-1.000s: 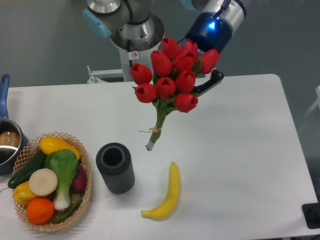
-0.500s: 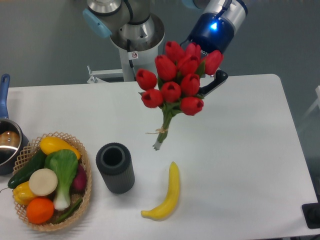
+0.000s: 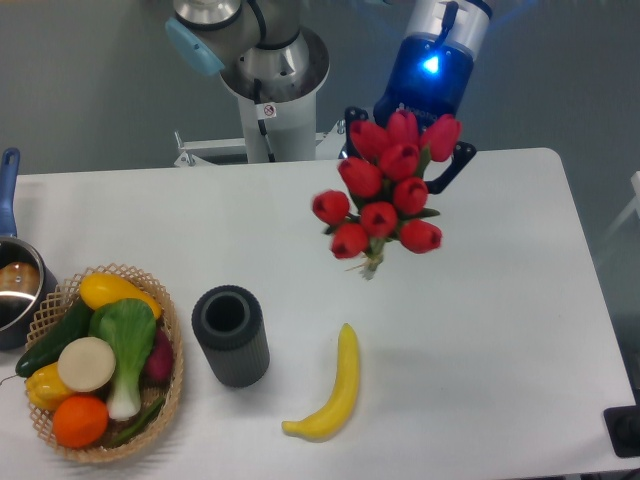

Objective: Place the flowers on the table
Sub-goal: 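Carry the red tulip bouquet with the gripper away from the basket, then lower the held tulips onto the table beside the banana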

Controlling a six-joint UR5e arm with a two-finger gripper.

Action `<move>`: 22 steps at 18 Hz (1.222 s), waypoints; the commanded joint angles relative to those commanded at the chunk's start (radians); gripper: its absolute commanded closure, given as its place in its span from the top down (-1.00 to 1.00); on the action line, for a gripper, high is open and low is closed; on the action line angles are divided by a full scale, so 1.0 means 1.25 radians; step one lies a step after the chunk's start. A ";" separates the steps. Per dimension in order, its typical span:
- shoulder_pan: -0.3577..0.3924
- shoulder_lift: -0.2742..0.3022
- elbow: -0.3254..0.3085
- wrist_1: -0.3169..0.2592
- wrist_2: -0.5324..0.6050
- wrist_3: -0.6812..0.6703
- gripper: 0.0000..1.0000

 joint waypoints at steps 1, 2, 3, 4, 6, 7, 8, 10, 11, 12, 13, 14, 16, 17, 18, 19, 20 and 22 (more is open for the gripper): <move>-0.001 0.007 -0.007 -0.004 0.062 0.001 -0.08; -0.004 0.011 -0.012 -0.013 0.126 0.004 -0.08; -0.006 0.011 -0.018 -0.024 0.186 0.005 -0.09; -0.007 0.010 -0.025 -0.032 0.227 0.006 -0.11; -0.007 0.001 -0.034 -0.036 0.273 0.011 -0.11; -0.009 -0.002 -0.039 -0.036 0.301 0.030 -0.11; -0.009 -0.006 -0.047 -0.038 0.340 0.057 -0.11; -0.009 -0.013 -0.052 -0.059 0.421 0.100 -0.11; -0.009 -0.019 -0.054 -0.072 0.447 0.109 -0.11; -0.009 -0.026 -0.056 -0.080 0.463 0.114 -0.11; -0.009 -0.033 -0.059 -0.081 0.467 0.125 -0.11; -0.009 -0.043 -0.061 -0.080 0.472 0.131 -0.11; -0.009 -0.067 -0.058 -0.081 0.492 0.131 -0.10; -0.009 -0.082 -0.057 -0.081 0.508 0.131 -0.10; -0.016 -0.098 -0.055 -0.080 0.523 0.134 -0.10; -0.024 -0.120 -0.052 -0.080 0.533 0.134 -0.10; -0.034 -0.144 -0.048 -0.077 0.533 0.134 -0.10; -0.040 -0.181 -0.044 -0.072 0.535 0.134 -0.10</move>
